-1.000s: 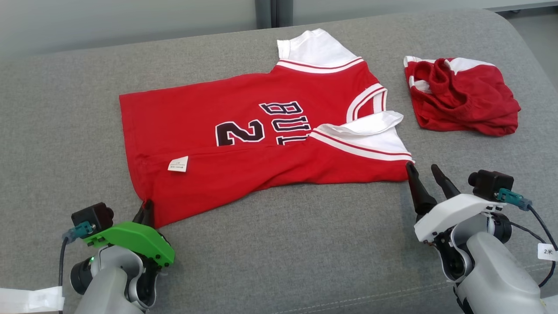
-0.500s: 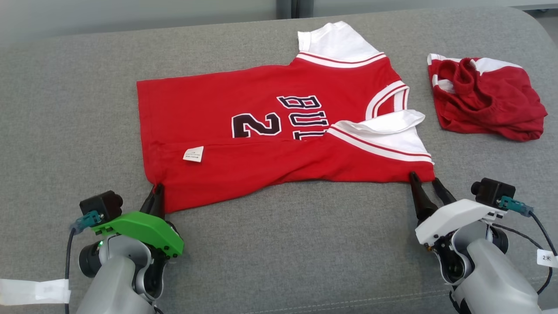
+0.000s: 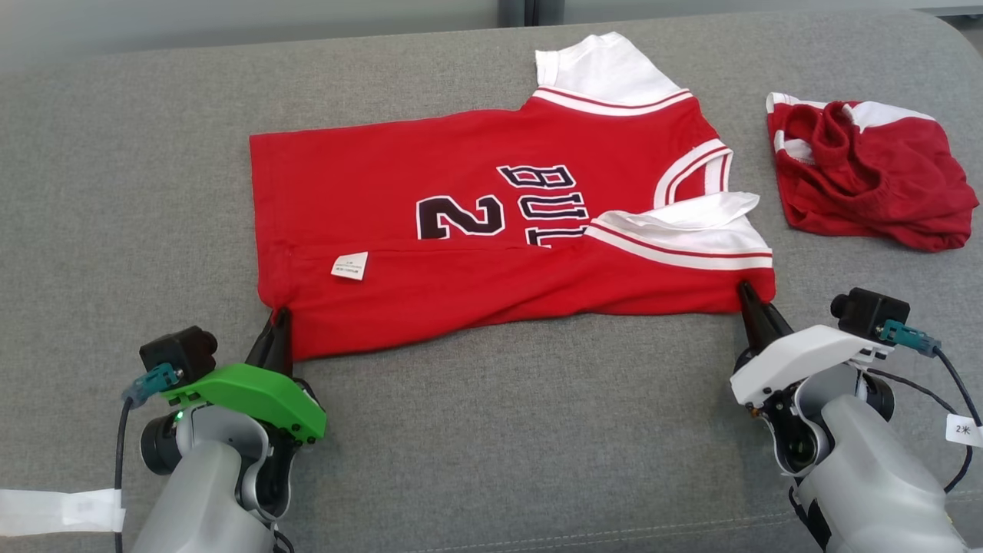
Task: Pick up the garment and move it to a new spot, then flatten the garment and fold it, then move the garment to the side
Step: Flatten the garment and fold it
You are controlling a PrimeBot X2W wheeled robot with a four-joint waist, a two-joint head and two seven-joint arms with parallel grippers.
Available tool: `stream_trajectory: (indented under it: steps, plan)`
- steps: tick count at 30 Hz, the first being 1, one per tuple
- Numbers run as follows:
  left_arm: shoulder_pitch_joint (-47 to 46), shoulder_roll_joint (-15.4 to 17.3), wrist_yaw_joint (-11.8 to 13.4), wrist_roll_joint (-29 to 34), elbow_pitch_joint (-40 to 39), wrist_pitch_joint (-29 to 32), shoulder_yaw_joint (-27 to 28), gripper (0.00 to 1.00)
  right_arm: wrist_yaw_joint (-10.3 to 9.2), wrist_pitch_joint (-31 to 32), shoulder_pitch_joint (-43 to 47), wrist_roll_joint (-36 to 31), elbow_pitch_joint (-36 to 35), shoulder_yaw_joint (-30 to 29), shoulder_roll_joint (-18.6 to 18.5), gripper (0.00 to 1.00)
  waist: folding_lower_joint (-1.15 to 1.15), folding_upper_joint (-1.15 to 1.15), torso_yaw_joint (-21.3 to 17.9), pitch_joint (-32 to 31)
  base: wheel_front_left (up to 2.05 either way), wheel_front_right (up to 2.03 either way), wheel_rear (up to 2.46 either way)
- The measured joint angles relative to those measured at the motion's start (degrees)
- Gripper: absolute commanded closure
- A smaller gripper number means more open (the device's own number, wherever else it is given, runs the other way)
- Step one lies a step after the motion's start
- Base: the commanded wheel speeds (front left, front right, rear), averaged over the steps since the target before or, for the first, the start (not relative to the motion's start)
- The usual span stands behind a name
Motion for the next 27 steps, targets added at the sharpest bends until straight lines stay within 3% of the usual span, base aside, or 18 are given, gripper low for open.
stream_trajectory:
  steps: [10,27]
  plan:
    - [1.39,-0.03,-1.02,-0.24,-1.43,-2.03,1.05,1.00,0.24,-1.40,1.11,-0.09,-2.79,0.14,-0.26,1.00,0.00,0.00,-0.20,-2.30,0.00,0.00,0.00]
    - [13.68,0.58,-1.40,-0.35,-6.88,-2.82,1.70,1.00,0.24,-1.89,14.89,0.00,-12.26,1.55,-2.04,1.00,0.00,0.00,-0.49,-11.10,0.00,0.00,0.00]
